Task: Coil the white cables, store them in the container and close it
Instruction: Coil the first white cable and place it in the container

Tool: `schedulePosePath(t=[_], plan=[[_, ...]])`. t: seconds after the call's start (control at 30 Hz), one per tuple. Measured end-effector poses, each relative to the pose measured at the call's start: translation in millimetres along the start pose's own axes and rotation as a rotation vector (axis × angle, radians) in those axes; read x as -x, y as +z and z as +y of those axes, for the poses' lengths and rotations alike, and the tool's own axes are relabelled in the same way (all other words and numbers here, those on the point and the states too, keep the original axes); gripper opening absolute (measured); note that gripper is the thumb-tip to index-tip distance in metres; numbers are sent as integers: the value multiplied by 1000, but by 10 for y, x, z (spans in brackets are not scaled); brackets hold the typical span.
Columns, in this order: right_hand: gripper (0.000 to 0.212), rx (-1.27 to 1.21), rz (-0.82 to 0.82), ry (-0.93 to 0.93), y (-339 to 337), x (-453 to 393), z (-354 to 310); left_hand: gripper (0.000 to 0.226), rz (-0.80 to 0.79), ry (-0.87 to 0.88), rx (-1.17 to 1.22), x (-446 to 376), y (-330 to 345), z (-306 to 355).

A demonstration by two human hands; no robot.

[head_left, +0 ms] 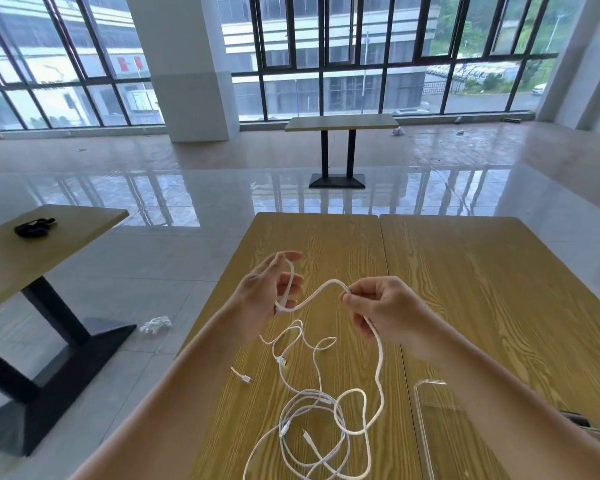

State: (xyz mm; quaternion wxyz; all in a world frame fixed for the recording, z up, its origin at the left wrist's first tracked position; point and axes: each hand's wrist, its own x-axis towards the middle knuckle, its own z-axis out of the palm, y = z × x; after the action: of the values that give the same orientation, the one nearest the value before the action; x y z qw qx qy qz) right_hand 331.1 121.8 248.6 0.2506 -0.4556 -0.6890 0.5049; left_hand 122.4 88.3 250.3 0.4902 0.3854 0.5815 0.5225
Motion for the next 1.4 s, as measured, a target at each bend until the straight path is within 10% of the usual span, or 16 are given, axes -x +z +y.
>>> schedulePosePath(t=[0.27,1.03,1.4], plan=[[34,-357,-93,-57,237,126,-145,39,-70,-53,125,33,104,-82],[13,-237,155,-208,590,231,-50,25,-198,20,103,217,341,-125],[20,28,-352,-4,399,293,60,34,137,-11,292,35,56,136]])
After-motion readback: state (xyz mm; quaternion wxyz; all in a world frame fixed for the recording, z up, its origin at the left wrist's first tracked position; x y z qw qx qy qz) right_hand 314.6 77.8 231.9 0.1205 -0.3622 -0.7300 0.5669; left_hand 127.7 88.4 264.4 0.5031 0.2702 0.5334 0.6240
